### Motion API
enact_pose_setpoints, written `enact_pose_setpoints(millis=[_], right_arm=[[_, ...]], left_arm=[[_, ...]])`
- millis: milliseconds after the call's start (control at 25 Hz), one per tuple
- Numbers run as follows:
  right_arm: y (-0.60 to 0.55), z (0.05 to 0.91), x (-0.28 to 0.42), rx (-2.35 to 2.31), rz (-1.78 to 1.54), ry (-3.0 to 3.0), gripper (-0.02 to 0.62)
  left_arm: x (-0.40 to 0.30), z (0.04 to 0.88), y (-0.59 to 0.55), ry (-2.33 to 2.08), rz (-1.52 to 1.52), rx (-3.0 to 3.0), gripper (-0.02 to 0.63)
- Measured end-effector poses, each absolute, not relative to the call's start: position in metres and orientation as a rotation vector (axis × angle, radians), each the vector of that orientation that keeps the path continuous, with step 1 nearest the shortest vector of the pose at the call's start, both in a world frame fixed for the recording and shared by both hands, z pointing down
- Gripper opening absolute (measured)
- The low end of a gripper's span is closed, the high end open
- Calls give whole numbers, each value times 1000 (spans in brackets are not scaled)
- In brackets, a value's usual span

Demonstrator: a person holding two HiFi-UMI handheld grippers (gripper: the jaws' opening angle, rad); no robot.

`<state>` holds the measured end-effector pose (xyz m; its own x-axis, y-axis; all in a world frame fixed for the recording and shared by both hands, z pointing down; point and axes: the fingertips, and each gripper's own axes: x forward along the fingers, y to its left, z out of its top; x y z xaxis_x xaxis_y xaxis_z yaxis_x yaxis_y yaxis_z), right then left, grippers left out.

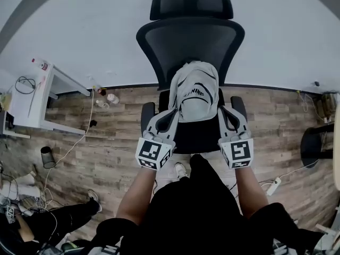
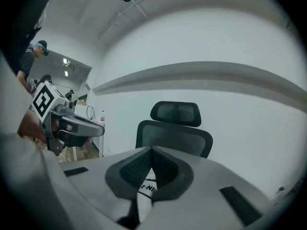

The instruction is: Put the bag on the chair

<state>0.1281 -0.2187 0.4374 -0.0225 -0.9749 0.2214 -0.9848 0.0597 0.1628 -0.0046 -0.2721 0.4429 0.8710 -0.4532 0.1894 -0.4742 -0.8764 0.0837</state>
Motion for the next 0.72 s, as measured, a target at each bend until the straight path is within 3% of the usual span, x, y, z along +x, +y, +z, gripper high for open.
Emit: enact_pose_setpoints(millis=[720], right_arm=[[-216,426,111,1972,-36,-2031,20]], left_arm=[[-9,440,-258,-655,279,2961,23]])
